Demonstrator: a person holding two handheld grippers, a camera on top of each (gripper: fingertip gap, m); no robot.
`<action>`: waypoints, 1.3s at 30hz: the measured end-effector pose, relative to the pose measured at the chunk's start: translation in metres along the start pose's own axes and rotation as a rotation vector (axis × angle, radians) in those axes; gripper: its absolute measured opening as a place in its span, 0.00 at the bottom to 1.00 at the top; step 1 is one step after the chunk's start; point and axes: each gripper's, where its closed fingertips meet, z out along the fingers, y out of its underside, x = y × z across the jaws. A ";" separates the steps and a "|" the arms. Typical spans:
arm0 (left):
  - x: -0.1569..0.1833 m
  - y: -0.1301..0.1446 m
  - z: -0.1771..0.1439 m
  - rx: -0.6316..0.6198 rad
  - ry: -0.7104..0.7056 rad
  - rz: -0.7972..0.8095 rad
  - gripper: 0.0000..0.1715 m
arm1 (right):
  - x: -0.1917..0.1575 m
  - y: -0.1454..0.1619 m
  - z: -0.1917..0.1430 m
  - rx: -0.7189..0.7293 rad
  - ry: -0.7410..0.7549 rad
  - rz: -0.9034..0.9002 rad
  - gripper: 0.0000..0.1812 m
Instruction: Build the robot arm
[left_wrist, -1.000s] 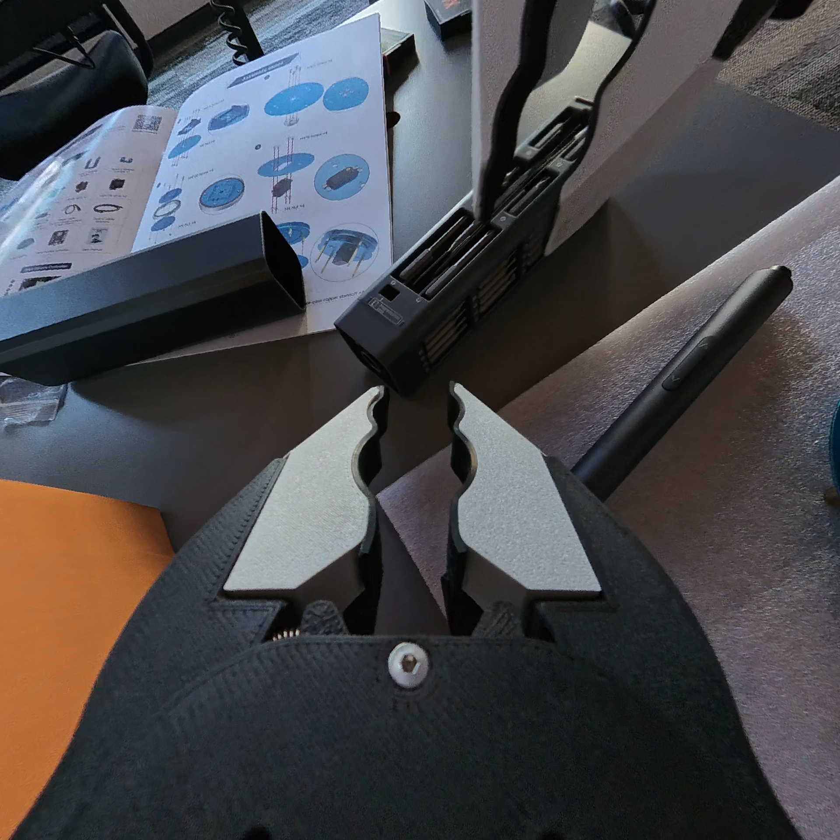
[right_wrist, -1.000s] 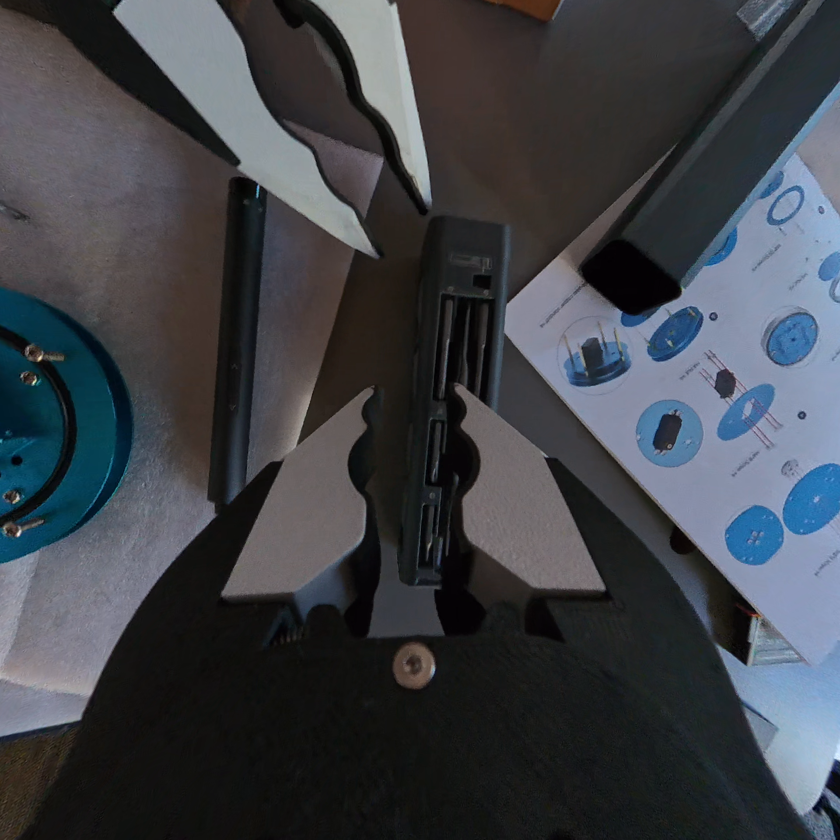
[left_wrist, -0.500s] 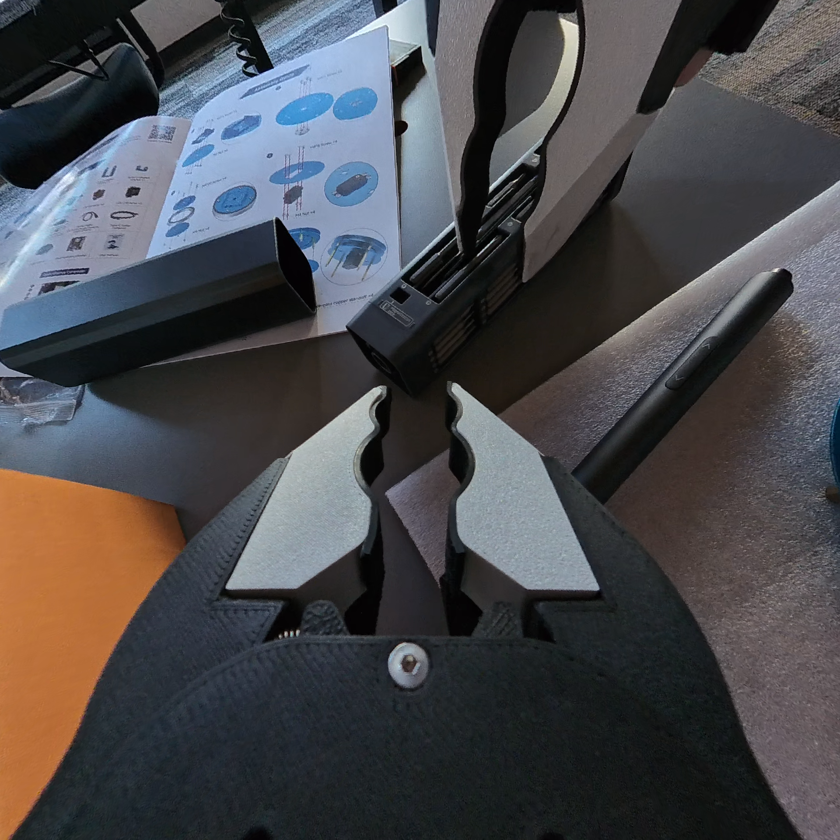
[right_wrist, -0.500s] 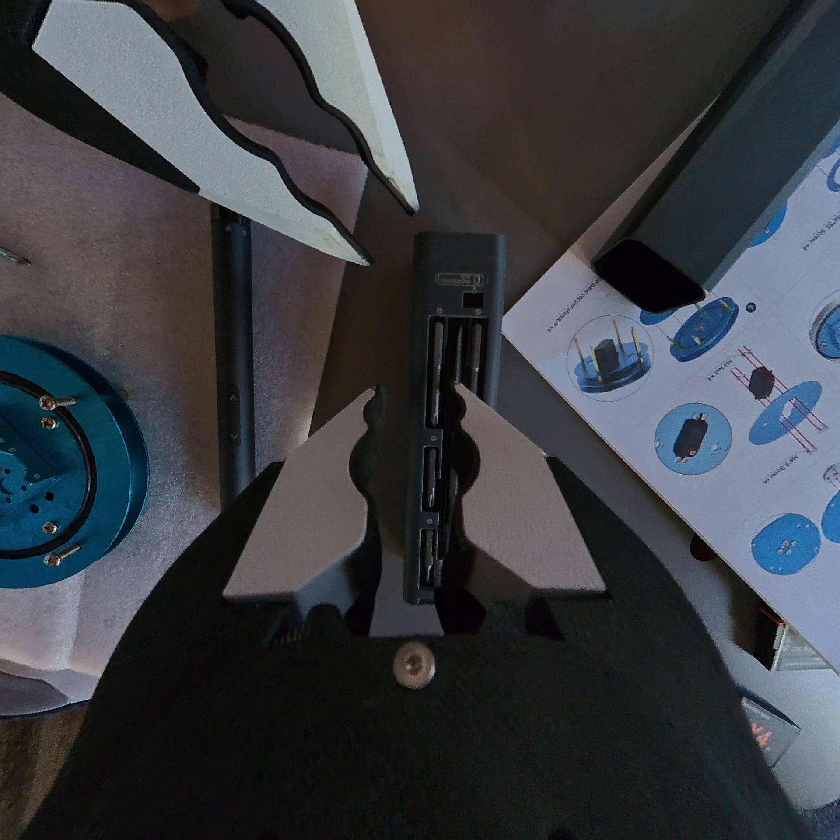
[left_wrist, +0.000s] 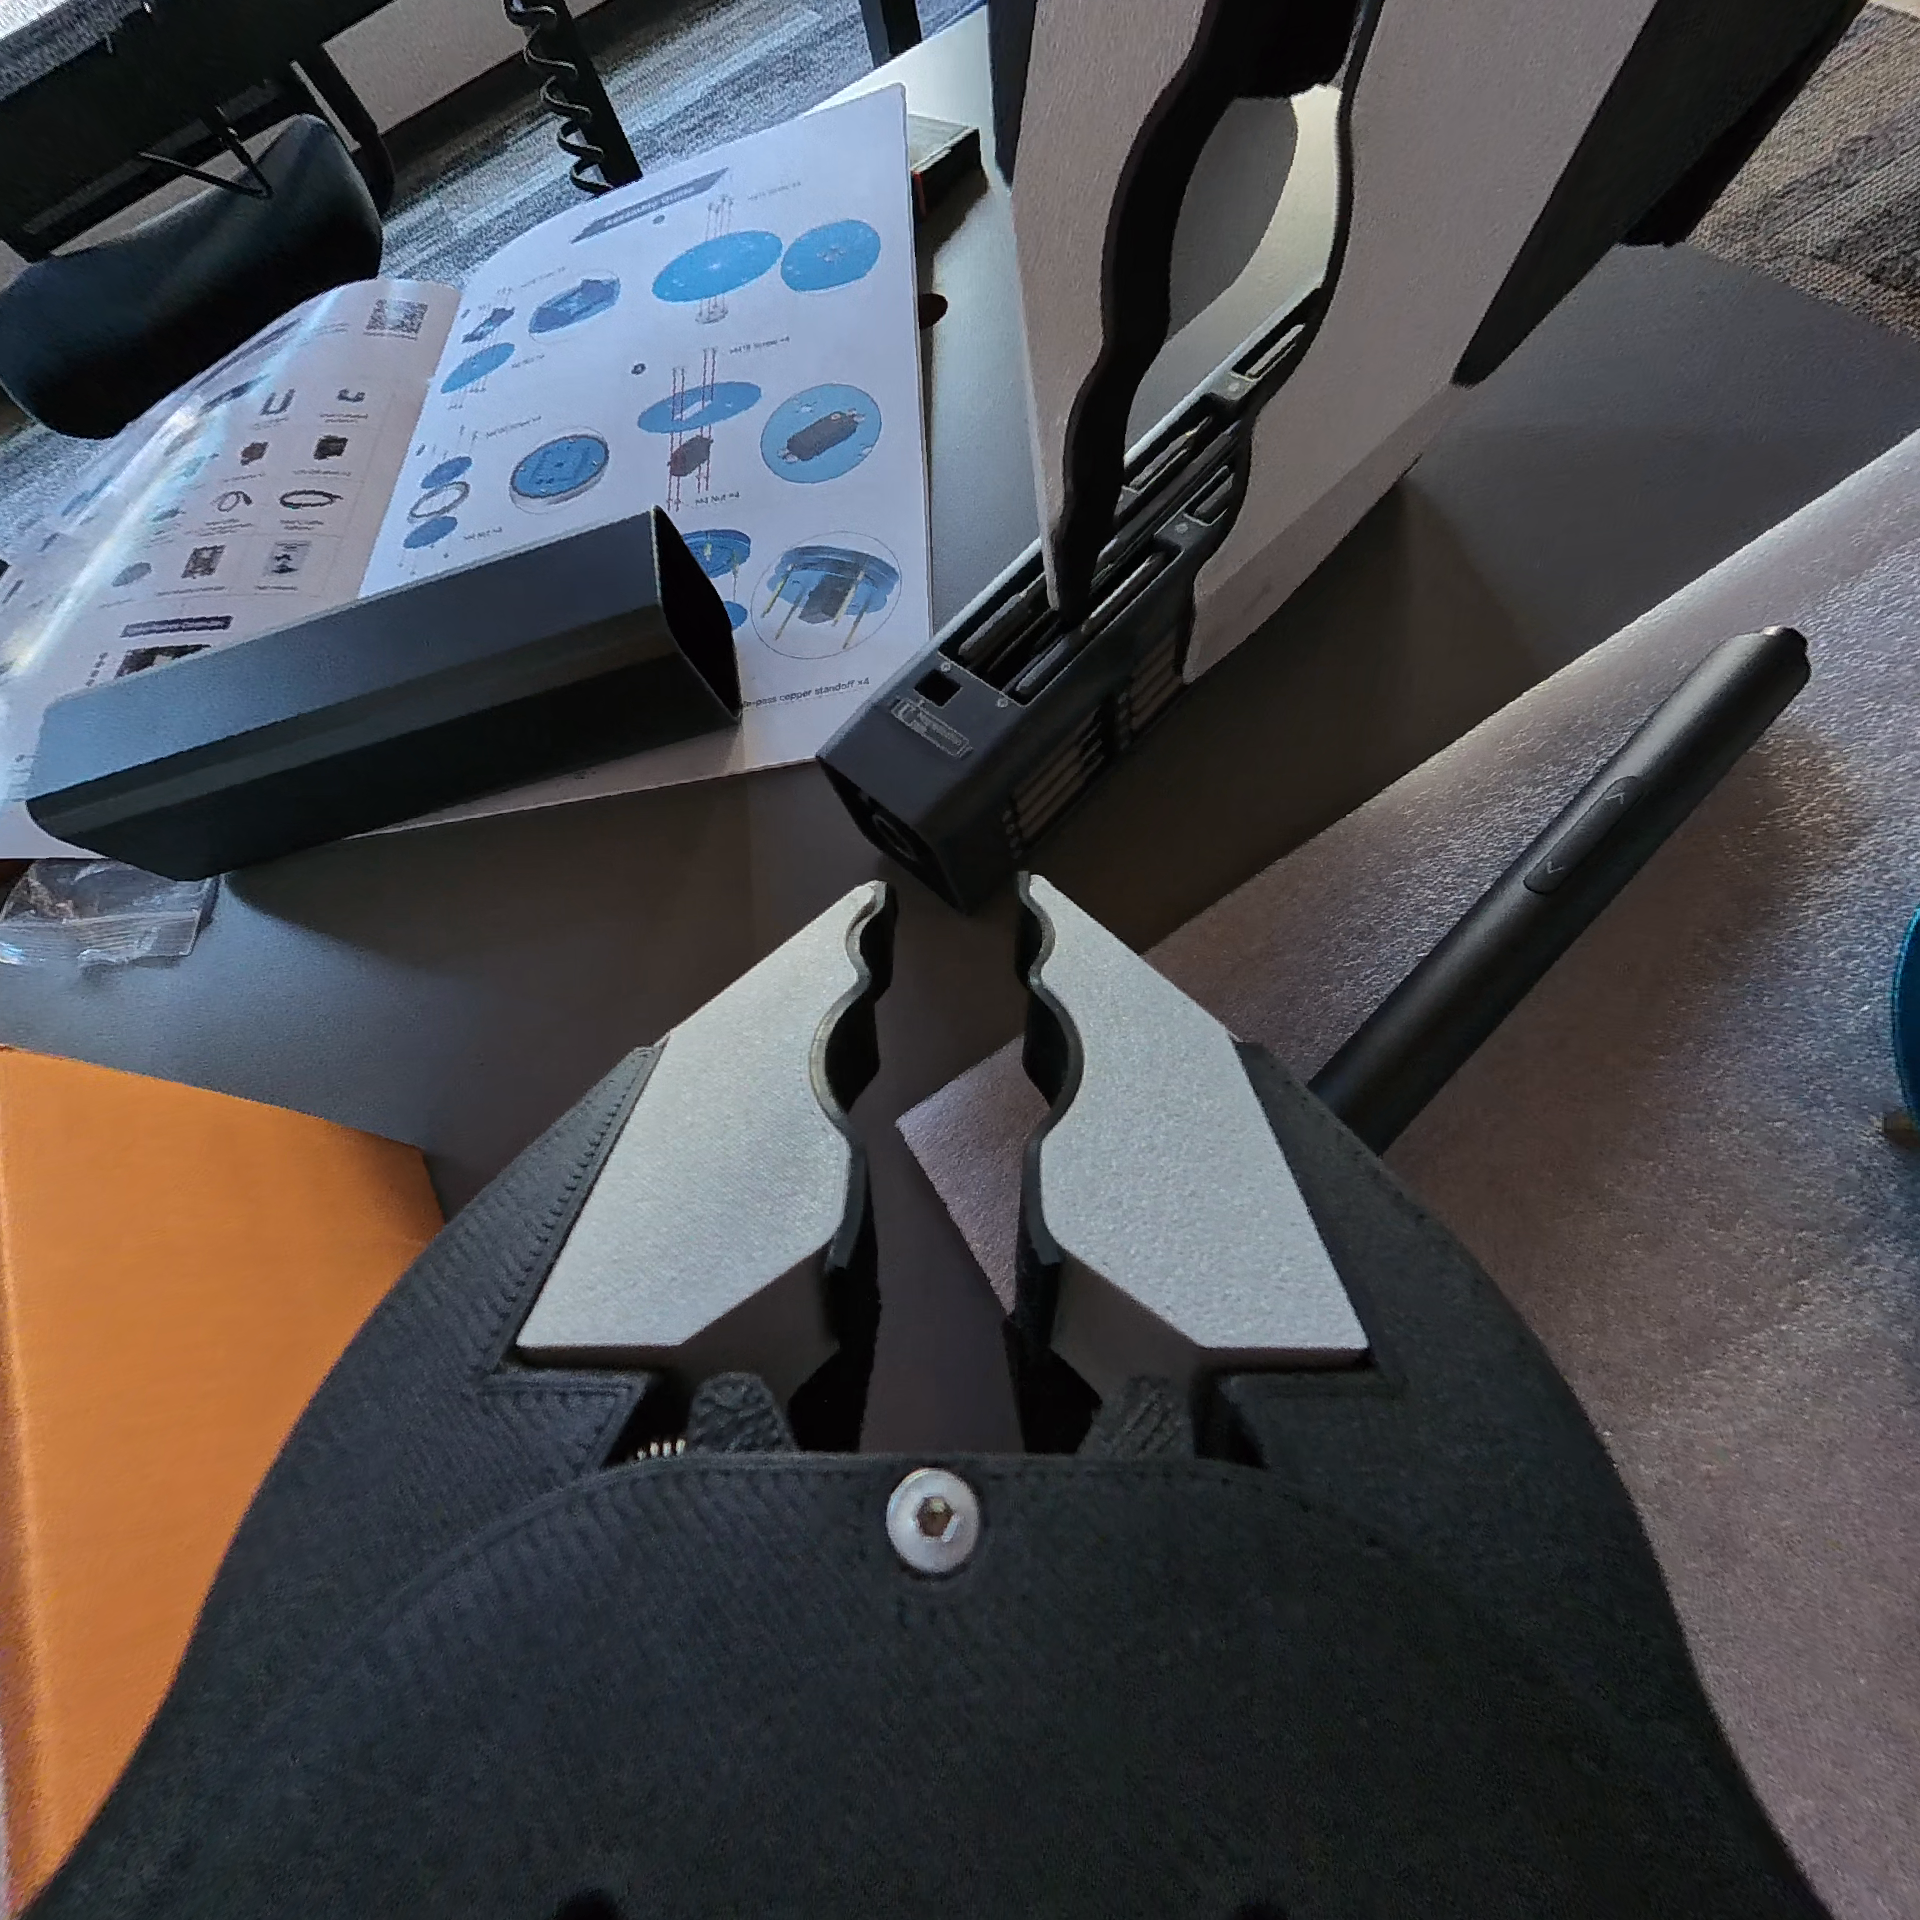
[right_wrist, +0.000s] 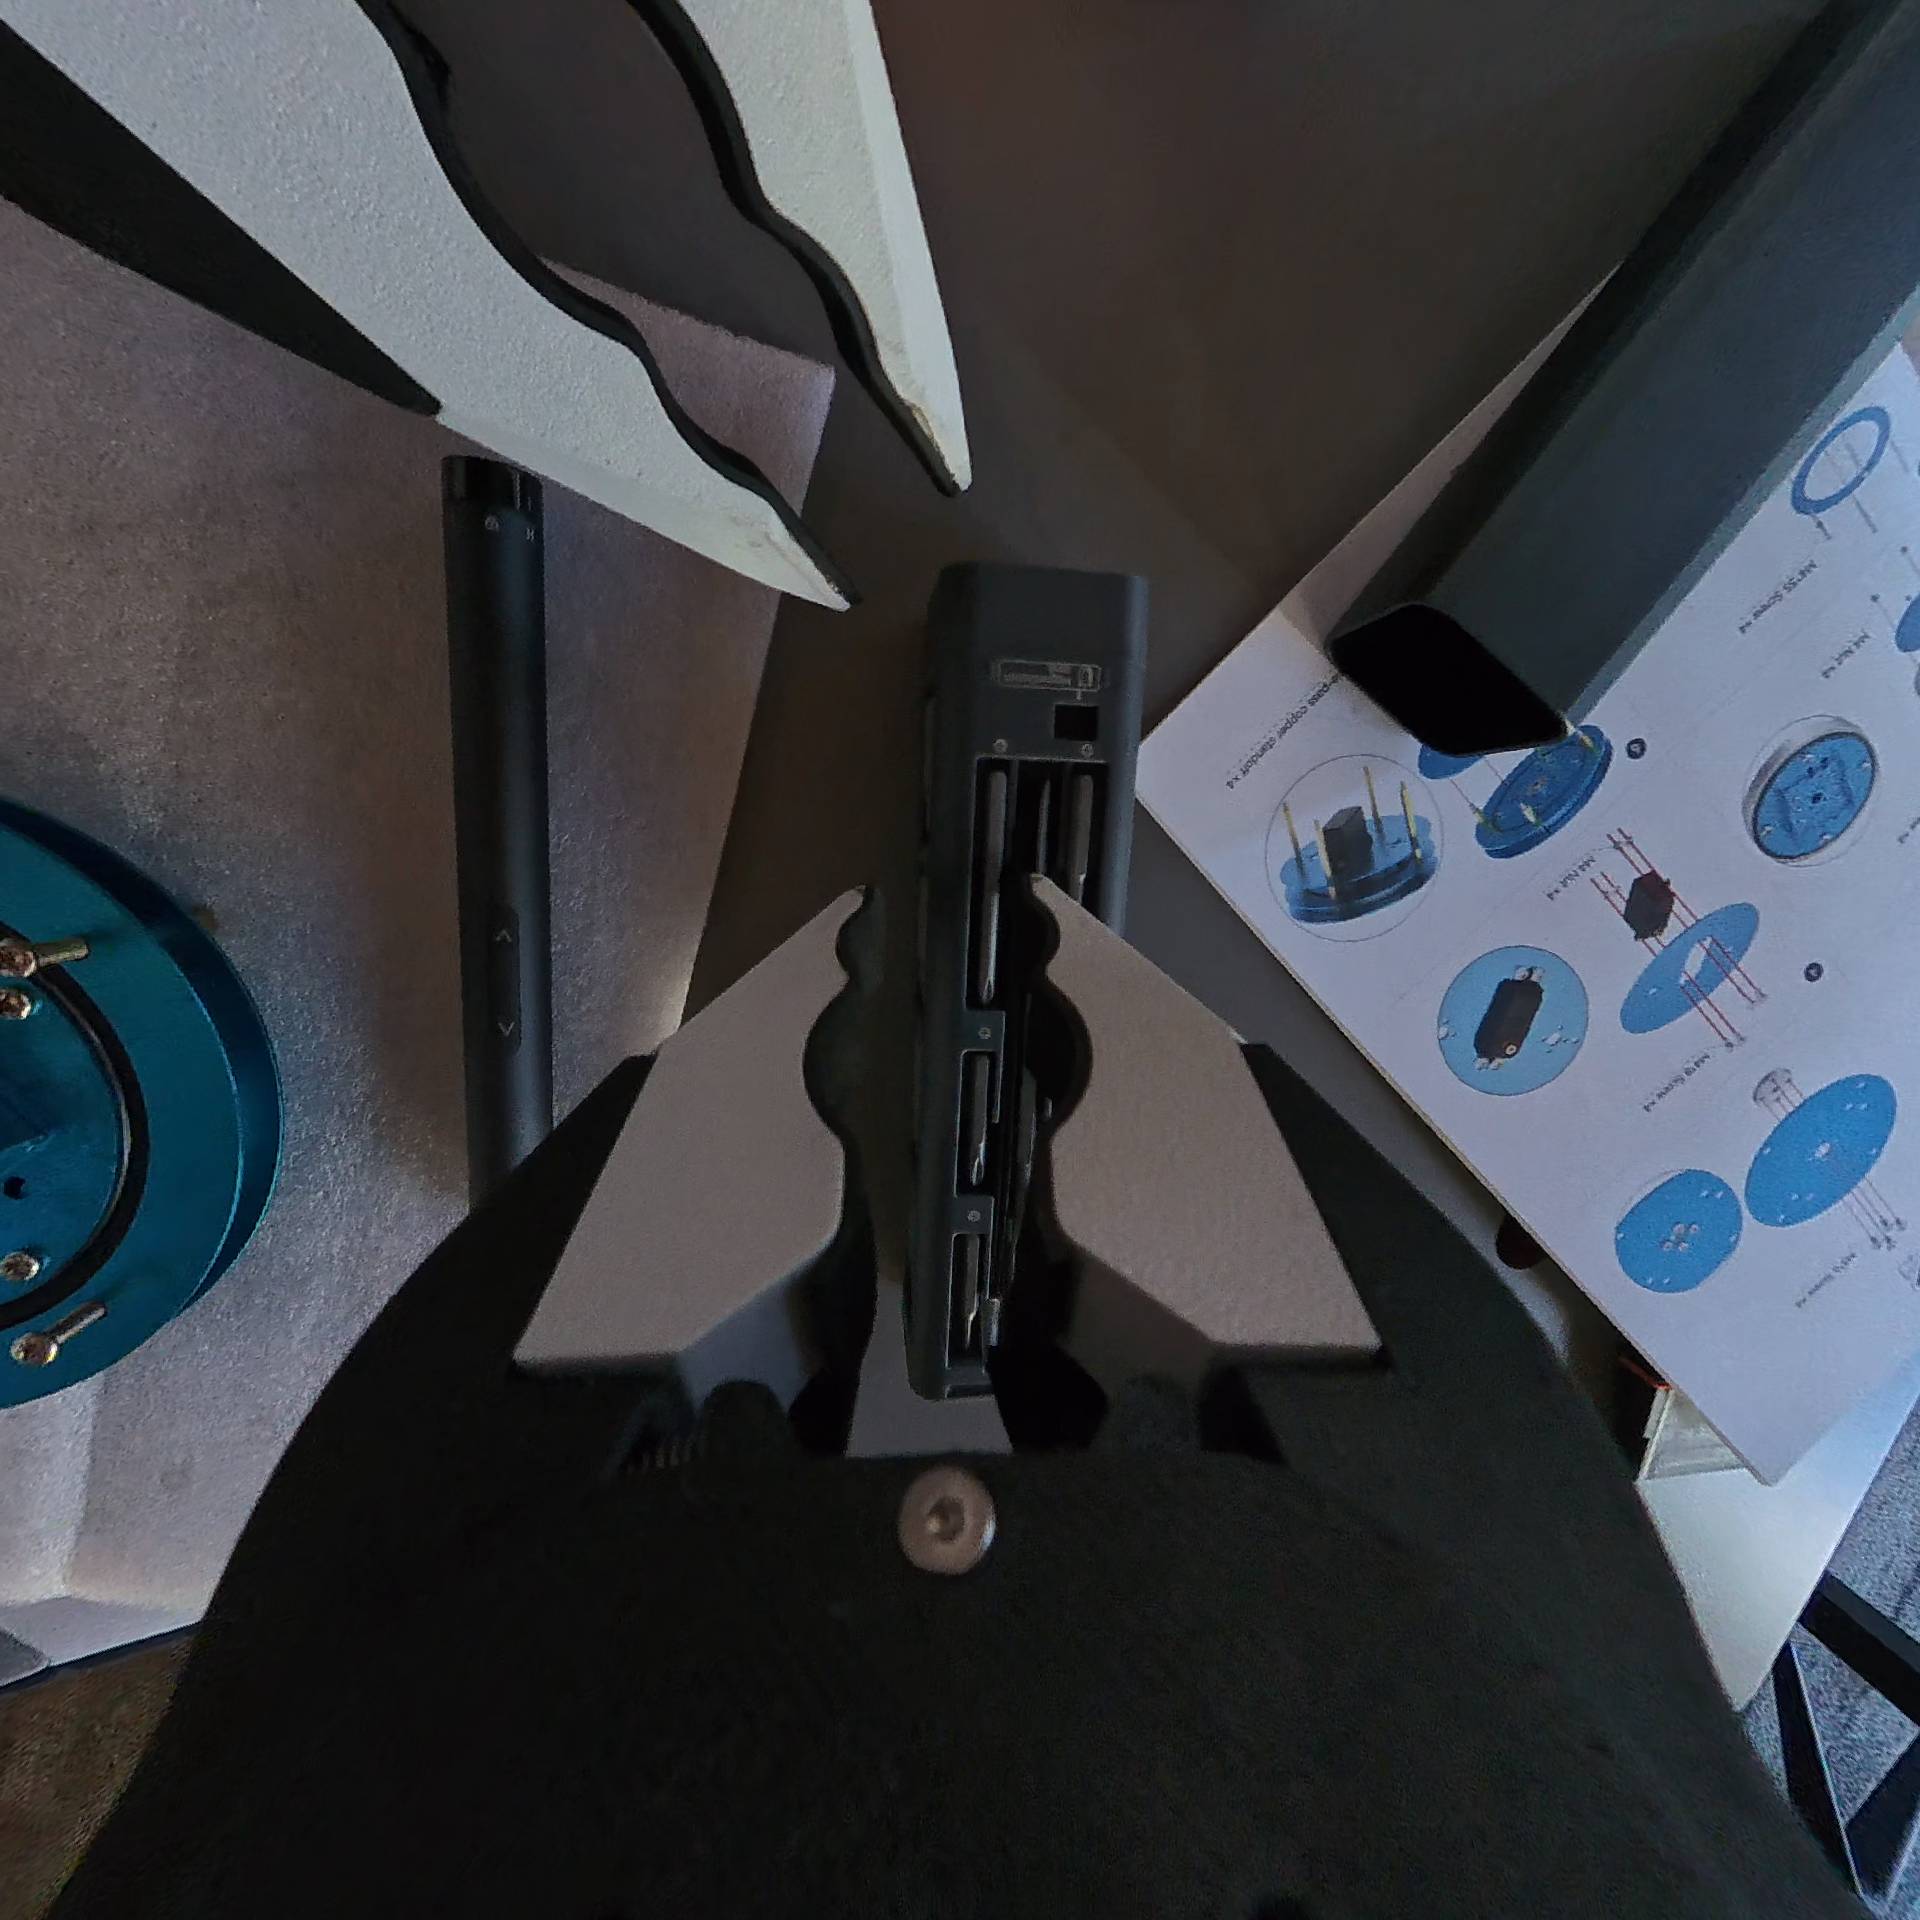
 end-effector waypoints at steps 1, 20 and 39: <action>0.000 0.000 0.000 0.000 0.001 0.000 0.12 | 0.000 0.000 0.000 -0.003 0.001 0.001 0.13; 0.002 0.000 -0.001 -0.003 0.003 0.021 0.12 | -0.006 -0.003 0.000 -0.014 0.035 -0.012 0.05; 0.004 0.002 0.002 -0.014 0.012 0.022 0.12 | -0.010 0.001 -0.001 0.066 -0.037 -0.032 0.09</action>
